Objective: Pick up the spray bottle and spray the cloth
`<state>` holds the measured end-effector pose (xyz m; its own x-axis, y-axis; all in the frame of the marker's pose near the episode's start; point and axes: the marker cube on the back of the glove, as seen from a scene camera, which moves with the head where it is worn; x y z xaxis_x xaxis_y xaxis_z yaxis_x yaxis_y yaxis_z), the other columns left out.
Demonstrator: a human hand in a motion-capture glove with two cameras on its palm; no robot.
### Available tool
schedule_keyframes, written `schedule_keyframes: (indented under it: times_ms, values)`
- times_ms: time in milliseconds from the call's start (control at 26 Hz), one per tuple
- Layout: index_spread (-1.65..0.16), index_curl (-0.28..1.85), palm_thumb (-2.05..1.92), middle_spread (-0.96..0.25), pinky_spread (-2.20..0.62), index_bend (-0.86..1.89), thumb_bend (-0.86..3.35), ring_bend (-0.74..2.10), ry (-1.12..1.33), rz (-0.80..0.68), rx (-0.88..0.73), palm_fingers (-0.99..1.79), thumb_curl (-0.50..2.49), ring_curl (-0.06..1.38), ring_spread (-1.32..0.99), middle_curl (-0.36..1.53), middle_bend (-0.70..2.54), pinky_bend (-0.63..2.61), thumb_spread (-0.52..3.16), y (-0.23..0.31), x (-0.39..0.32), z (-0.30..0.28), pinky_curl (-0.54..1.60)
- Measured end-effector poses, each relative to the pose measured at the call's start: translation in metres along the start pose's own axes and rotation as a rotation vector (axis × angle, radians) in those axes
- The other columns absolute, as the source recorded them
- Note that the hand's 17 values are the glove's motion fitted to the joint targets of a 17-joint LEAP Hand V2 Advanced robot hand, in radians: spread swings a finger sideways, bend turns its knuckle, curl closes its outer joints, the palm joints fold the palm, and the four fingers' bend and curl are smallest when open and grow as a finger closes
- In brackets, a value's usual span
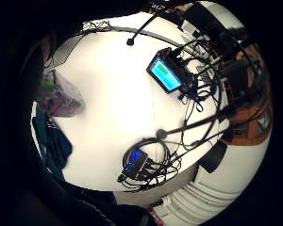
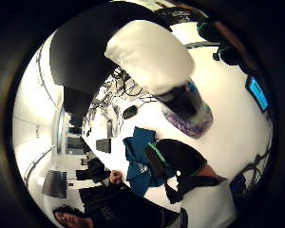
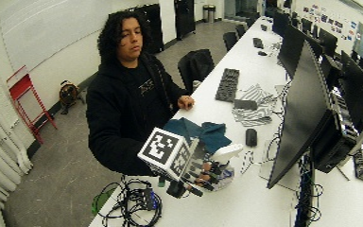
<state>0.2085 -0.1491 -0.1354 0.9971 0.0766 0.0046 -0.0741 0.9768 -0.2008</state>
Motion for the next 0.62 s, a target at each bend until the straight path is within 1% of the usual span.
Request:
schedule_keyframes:
  times_ms: [115,231,423,616]
  values:
    - [-0.36,0.26,0.51,-0.12,0.16,0.1,-0.02,0.46,-0.124,-0.019,-0.004,0.64,0.26,0.31,-0.17,0.35,0.38,0.16,0.98,-0.021,-0.006,0.009,0.22]
    - [-0.36,0.27,0.56,-0.15,0.15,0.17,-0.01,0.49,-0.281,-0.049,0.005,0.74,0.28,0.32,-0.2,0.37,0.42,0.11,0.96,-0.034,-0.01,0.019,0.2]
    - [-0.35,0.31,0.63,-0.19,0.13,0.22,0.0,0.49,-0.562,-0.091,-0.02,0.86,0.3,0.33,-0.23,0.38,0.43,0.1,0.93,-0.042,-0.019,0.044,0.18]
    - [-0.35,0.36,0.78,-0.21,0.06,0.31,0.05,0.46,-0.834,-0.075,-0.031,1.01,0.35,0.33,-0.25,0.38,0.39,0.12,0.91,-0.044,-0.031,0.062,0.18]
